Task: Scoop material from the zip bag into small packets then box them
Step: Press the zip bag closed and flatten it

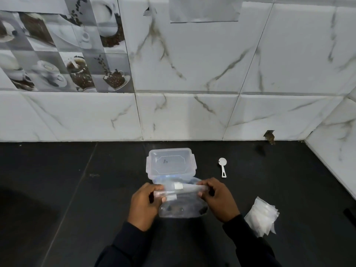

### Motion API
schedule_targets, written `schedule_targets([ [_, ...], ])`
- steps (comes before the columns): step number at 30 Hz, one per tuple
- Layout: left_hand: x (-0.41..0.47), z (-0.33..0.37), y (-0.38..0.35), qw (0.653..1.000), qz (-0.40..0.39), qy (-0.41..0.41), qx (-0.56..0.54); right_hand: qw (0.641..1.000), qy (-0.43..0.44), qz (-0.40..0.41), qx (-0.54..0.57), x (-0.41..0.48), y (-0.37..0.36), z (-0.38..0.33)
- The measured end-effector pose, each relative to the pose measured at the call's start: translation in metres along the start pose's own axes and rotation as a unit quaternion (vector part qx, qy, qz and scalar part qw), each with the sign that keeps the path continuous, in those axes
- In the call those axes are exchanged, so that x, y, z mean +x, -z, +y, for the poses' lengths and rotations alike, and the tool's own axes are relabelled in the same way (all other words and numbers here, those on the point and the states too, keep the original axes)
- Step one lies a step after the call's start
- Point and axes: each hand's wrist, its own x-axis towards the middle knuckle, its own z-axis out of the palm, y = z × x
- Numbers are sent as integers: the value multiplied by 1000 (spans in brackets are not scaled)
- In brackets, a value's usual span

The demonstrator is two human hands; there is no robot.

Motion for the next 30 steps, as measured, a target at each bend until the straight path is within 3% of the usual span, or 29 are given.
schedule_targets([
  [6, -1, -24, -4, 995, -57, 49, -62, 997, -33, -14, 66, -3, -5, 16],
  [8, -4, -31, -15, 995, -39, 76, -60, 995, -68, 5, 66, -2, -18, 27],
  [11, -10, -50, -36, 993, 23, 116, -6, 993, -110, 35, 8, 1, -44, 50],
  [15, -20, -72, -59, 982, 6, 169, 78, 989, -128, -4, -81, -3, -71, 90],
  [17, -23, -79, -68, 970, 6, 147, 192, 980, -114, -9, -163, -7, -79, 102],
  [19, -27, -77, -75, 953, 6, 74, 295, 957, -83, 45, -274, -9, -82, 105],
  [21, -31, -71, -81, 941, -24, -12, 337, 946, -25, 70, -315, -14, -80, 95],
  [23, -38, -78, -91, 928, -71, -64, 361, 932, 48, 19, -359, -21, -84, 86],
  [25, -44, -90, -96, 917, -117, -54, 378, 907, 76, -52, -412, -29, -92, 91],
  [30, -36, -112, -99, 898, -156, -34, 409, 897, -12, -107, -429, -31, -98, 118],
])
